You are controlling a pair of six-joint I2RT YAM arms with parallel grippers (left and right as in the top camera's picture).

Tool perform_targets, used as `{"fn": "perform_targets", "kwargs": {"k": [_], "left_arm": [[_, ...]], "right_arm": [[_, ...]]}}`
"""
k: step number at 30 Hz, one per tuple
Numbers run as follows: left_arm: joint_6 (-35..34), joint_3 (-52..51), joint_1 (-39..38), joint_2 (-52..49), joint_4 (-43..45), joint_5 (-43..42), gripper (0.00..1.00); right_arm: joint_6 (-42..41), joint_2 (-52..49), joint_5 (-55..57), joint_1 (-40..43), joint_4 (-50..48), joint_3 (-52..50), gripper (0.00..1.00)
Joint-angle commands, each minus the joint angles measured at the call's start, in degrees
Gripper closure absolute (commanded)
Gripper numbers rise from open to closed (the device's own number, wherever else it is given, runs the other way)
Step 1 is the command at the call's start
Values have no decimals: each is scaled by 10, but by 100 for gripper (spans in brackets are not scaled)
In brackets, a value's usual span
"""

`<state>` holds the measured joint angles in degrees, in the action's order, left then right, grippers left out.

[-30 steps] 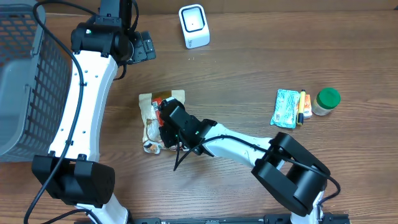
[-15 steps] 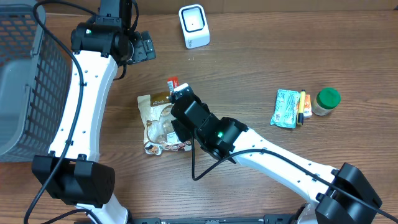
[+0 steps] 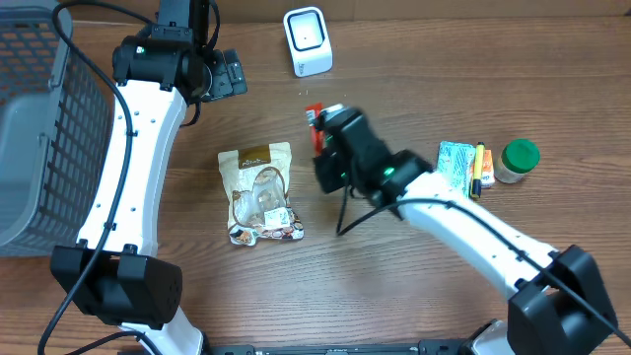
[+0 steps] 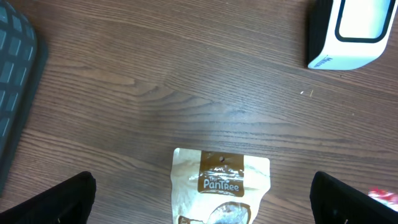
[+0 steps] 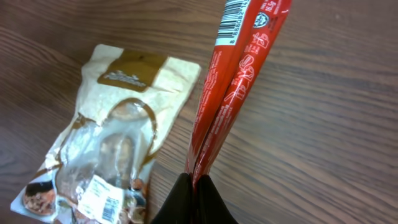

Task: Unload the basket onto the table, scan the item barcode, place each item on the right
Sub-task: 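Lift the red stick and carry it up to the scanner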

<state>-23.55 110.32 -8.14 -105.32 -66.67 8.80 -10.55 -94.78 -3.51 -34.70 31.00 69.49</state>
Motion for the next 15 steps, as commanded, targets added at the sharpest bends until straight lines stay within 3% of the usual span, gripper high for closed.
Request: {"fn": "perform_targets", "kwargs": {"k": [1,7,11,15], "left_arm": [[9,12,-1,15,0,3,0],[9,11,-1,15,0,3,0],[9,12,-1,15,0,3,0],[9,12,-1,15,0,3,0]], "right_arm": [[18,1,-73,47,22,78,97],[101,-26,-34,87,94,235,97],[193,-45,151,76,42,245,97],[349,-83,210,71,-24,245,96]]}}
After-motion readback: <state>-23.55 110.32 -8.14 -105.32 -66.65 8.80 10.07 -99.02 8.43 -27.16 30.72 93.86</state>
